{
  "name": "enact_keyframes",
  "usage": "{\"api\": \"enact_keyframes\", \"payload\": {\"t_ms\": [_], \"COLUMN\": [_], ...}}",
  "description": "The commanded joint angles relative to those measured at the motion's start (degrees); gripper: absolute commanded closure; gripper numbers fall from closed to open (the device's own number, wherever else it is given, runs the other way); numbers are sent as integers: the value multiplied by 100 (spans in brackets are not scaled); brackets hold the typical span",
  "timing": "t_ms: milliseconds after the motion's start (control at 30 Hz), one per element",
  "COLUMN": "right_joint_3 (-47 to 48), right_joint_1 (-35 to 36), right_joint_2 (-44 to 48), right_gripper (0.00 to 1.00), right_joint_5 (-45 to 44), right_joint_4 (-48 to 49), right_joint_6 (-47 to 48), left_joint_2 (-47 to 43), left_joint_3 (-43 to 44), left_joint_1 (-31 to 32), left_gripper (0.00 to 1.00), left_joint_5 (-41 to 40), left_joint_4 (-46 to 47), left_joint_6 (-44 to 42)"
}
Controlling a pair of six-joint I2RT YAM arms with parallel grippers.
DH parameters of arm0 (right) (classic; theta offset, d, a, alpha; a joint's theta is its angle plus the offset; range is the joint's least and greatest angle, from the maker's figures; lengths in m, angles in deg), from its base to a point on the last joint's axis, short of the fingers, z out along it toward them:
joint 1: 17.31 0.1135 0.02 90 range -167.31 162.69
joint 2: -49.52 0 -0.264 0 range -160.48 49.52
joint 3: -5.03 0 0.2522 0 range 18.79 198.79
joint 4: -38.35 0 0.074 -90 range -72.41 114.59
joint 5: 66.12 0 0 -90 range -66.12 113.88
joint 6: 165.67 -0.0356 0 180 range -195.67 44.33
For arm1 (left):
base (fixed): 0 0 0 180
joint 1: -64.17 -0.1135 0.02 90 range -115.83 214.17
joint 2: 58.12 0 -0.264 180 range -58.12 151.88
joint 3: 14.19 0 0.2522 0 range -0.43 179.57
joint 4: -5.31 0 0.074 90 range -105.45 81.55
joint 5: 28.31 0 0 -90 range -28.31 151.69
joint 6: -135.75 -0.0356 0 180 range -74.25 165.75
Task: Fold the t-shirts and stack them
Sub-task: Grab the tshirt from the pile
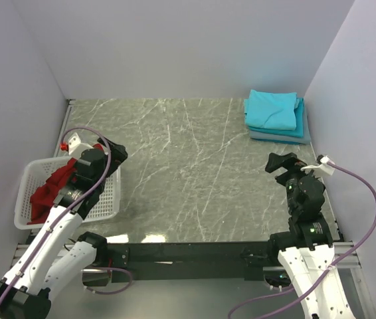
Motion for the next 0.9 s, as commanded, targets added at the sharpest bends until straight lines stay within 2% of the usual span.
{"api": "enact_keyframes", "payload": {"t_ms": [0, 100, 200, 233, 300, 333, 400, 433, 467, 567, 767, 867], "right_joint_3": [-61, -219, -369, -395, -413, -404, -378, -352, -299, -246, -334, -360], "right_joint_1": [29, 29, 20, 20, 20, 20, 20, 20, 29, 20, 20, 20], "right_joint_2": [161, 249, 232, 171, 48, -92, -260, -417, -497, -708, -814, -849], "right_gripper": [0, 0, 0, 0, 0, 0, 0, 0, 0, 0, 0, 0], "right_joint_5": [15, 102, 515, 586, 691, 709, 735, 788, 841, 1025, 964, 955], "right_joint_4": [364, 541, 752, 796, 814, 805, 797, 796, 770, 682, 770, 849], "right_joint_6": [-169, -222, -116, -125, -81, -46, -63, -64, -20, 59, 68, 68], "left_joint_2": [-66, 30, 390, 609, 830, 1005, 1173, 1287, 1331, 1586, 2140, 2228], "left_joint_3": [320, 477, 820, 916, 1128, 1085, 979, 909, 691, 382, 224, -67], "left_joint_1": [-8, -8, -34, -148, -350, -647, -1104, -1551, -1729, -2266, -3127, -3488], "left_gripper": [1, 1, 1, 1, 1, 1, 1, 1, 1, 1, 1, 1], "left_joint_5": [-695, -1056, -1925, -2276, -2428, -2533, -2264, -2036, -1624, -1095, -777, -592], "left_joint_4": [-378, -730, -1502, -2053, -2356, -2401, -2279, -2078, -1389, -533, -626, -372], "left_joint_6": [330, 611, 1154, 1539, 1701, 1788, 1728, 1571, 1126, 630, 726, 708]}}
